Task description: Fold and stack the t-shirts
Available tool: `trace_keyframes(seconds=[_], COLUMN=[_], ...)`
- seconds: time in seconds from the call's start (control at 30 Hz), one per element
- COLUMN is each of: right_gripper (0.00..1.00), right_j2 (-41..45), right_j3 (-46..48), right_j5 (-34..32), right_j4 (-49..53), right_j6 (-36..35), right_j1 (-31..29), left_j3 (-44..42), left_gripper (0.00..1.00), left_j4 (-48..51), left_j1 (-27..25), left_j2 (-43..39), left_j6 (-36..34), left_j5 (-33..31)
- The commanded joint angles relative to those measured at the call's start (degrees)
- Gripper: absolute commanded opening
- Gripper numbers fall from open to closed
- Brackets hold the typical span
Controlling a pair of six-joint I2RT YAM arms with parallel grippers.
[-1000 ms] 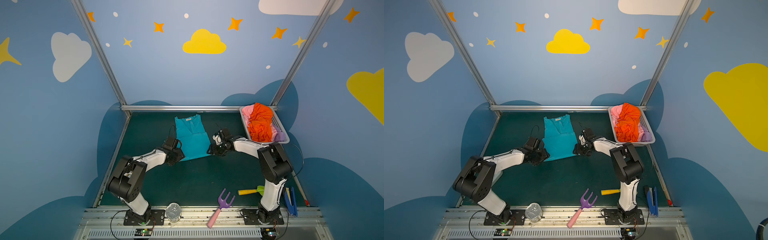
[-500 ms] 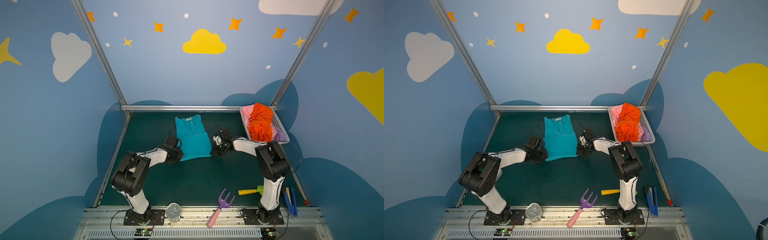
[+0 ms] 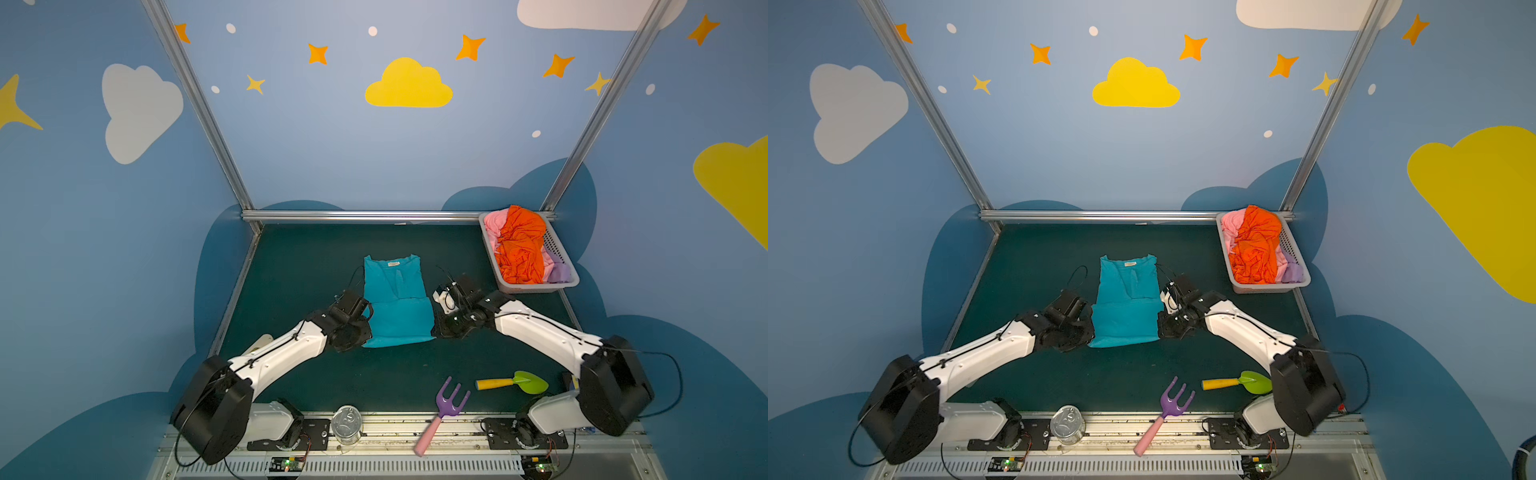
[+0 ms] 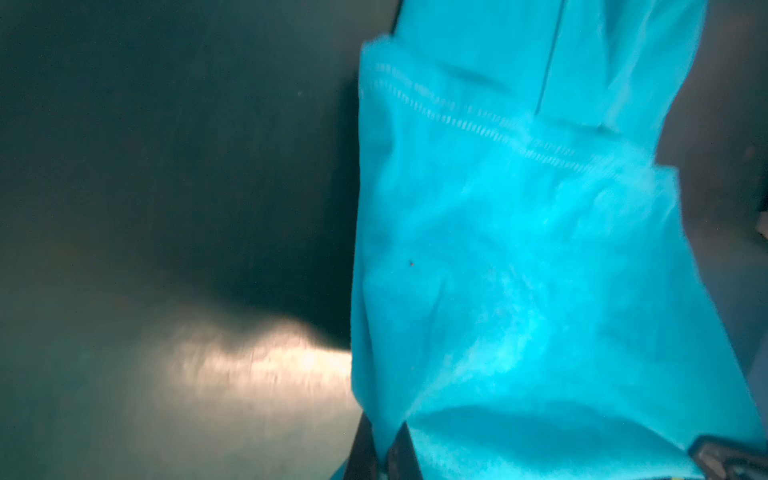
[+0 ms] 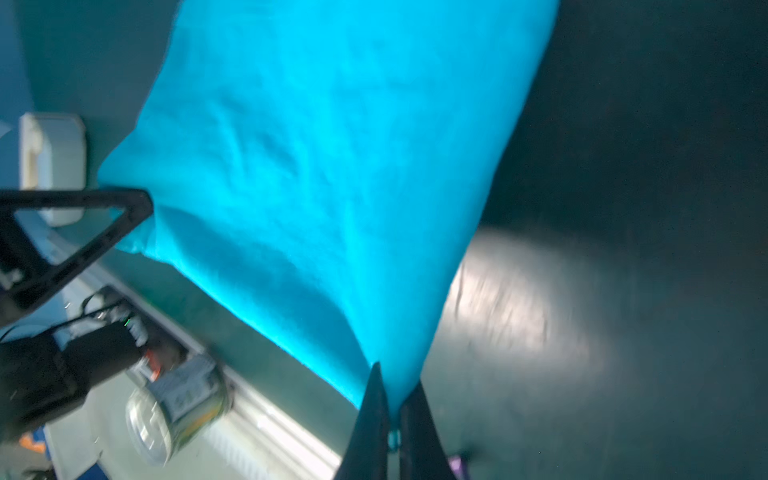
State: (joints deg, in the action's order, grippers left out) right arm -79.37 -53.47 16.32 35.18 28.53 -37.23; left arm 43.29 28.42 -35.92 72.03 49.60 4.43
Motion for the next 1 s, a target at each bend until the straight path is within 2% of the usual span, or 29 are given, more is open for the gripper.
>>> trace_keyframes(seconds=[0.0,0.17,0.3,0.43,0.6,0.73,0.97], right_gripper=[0.0,0.0,0.0,0.0,0.0,0.0,0.0], right_j2=[5.3,10.8,12.9,13.5,13.8,11.4,-0.1], right_j3=[2.2,0.6,-1.6,-3.4,-4.0,-7.3,-14.1], right_j5=[-1.7,-0.3,0.6,0.4,-1.4,-1.8,1.1], right_j4=[7.6,12.4,13.2,10.0,2.0,-0.8,-3.3], right_j6=[2.5,3.9,4.9,5.0,1.8,0.4,-2.2], right_j1=[0.4,0.4,0.6,1.2,3.1,6.5,10.0], left_j3=[-0.7,0.7,3.6,6.9,11.6,15.5,19.2], left_gripper=[0.04,0.04,0.04,0.04,0.04,0.04,0.04], left_j4=[6.6,9.0,10.1,10.6,10.4,9.3,4.4], left_j1=[-1.6,-3.1,-3.8,-3.8,-3.5,-0.2,8.2], left_j2=[-6.0,-12.5,-12.8,-10.4,-7.9,-4.2,5.3], left_j6=[3.7,6.0,6.0,4.6,1.9,-1.4,-3.8], left_j5=[-3.4,-3.2,-3.1,-3.5,-8.2,-7.7,1.3])
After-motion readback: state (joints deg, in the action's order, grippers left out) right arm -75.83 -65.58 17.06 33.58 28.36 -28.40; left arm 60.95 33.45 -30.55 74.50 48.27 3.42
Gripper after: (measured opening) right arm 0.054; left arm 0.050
